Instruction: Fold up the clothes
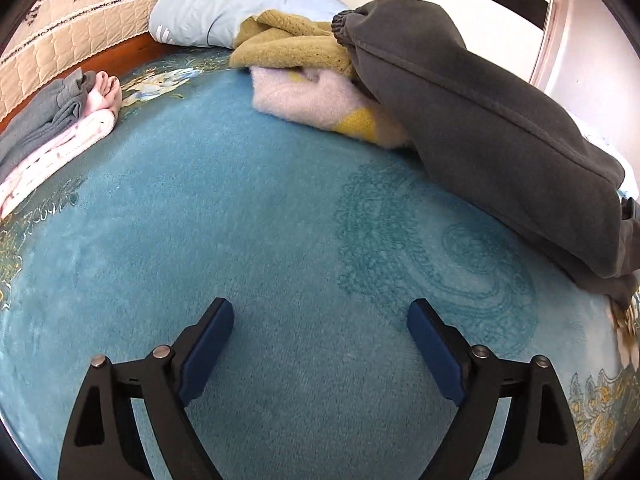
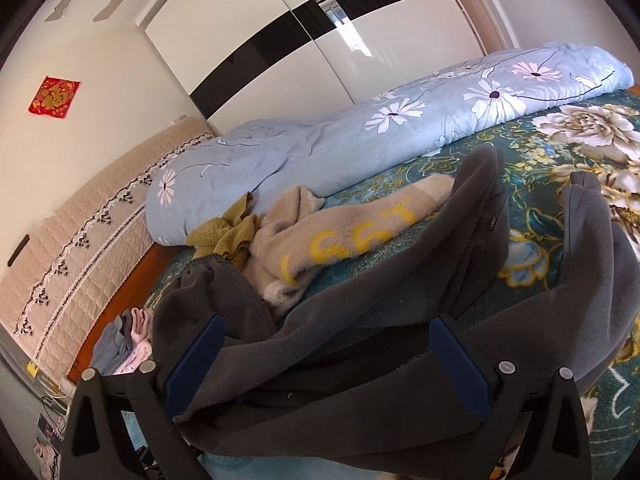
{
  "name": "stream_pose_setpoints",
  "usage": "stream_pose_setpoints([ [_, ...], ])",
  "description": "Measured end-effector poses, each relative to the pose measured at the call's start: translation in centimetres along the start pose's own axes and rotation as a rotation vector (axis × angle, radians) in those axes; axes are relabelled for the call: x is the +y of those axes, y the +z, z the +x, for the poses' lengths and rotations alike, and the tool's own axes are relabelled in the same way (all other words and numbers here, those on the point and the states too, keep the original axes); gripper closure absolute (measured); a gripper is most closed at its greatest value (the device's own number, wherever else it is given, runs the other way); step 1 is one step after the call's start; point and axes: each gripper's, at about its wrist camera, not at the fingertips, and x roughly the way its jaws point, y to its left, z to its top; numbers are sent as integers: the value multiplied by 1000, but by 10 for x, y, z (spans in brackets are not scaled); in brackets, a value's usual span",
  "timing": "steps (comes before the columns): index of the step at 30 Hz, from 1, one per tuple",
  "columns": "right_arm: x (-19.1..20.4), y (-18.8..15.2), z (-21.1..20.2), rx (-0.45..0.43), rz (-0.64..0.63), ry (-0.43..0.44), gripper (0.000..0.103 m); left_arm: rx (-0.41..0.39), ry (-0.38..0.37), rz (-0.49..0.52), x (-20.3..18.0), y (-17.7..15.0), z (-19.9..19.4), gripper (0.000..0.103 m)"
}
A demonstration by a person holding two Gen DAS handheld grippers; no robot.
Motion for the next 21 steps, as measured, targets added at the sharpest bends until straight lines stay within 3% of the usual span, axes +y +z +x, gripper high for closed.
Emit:
stream_pose_setpoints([
  [6,-2,2,-6,-14,18,54,0,2,3,-1,1,1,1,13],
  [14,57,-14,-17,28,-120,285,0,2,5,0,-1,-1,0,13],
  [21,74,-17,-17,32,-141,454,0,2,5,0,-1,0,0,13],
])
